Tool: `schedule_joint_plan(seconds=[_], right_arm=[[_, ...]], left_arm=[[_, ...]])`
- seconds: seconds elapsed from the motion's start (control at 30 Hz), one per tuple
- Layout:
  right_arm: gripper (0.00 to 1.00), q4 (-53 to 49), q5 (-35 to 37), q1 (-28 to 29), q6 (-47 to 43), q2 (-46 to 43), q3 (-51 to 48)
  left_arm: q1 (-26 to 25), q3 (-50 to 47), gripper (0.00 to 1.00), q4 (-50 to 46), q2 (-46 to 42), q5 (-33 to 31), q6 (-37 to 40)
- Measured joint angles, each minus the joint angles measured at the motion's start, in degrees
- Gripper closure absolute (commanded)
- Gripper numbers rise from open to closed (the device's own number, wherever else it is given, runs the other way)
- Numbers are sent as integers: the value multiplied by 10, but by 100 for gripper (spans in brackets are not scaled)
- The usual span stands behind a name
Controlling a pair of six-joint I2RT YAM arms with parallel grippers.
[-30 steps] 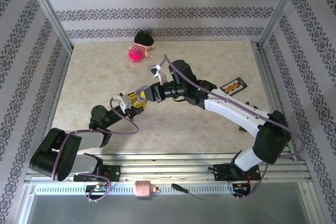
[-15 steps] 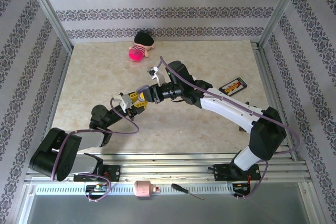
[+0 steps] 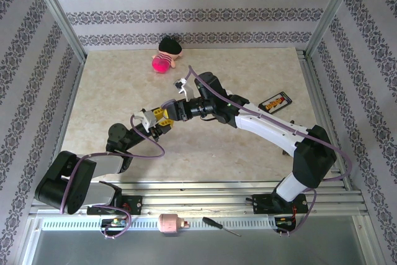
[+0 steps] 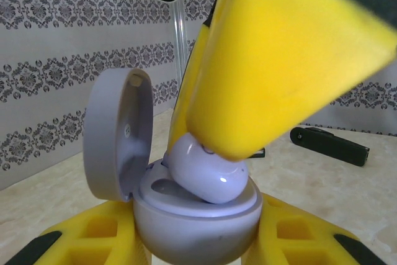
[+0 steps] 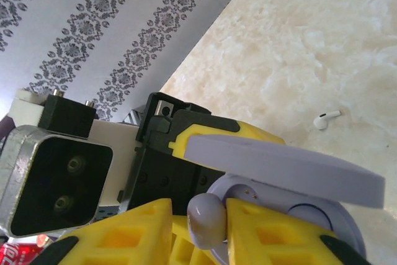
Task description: Insert the wireless bluetooth earbuds into the charging case
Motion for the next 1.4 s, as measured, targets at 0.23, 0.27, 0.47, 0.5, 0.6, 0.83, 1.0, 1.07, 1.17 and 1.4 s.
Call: schedule_joint_plan(seconds=[0.23,0.27,0.47,0.5,0.6,0.83,1.0,1.07,1.17,1.4], right_arm=[[50,-9,13,-7,-3,-21,-5],[49,-13,19,-10,-7,-30,-7],[45,-22,51,-16,-31,-71,-9],[44,-23,58,-16,-33,-76,-9],[41,-30,86,-17,-41,-84,-9],[37,-59,134,-25,-35,-68,15],[37,-66,137,-31,-23,-40,28],[38,-71,137,-31,-18,-31,28],[38,-78,134,-31,-14,-24,28],[38,-73,124,-31,-12,-30,19]], left_arm=[[0,0,77,-1,0,-6,0],[0,0,77,0,0,-6,0],[0,0,77,2,0,-4,7],[-1,0,77,3,0,-2,9],[-1,0,77,3,0,8,19],[-1,0,77,3,0,37,28],[-1,0,76,3,0,50,28],[-1,0,77,3,0,50,28],[-1,0,76,2,0,50,28],[-1,0,77,2,-1,28,28]])
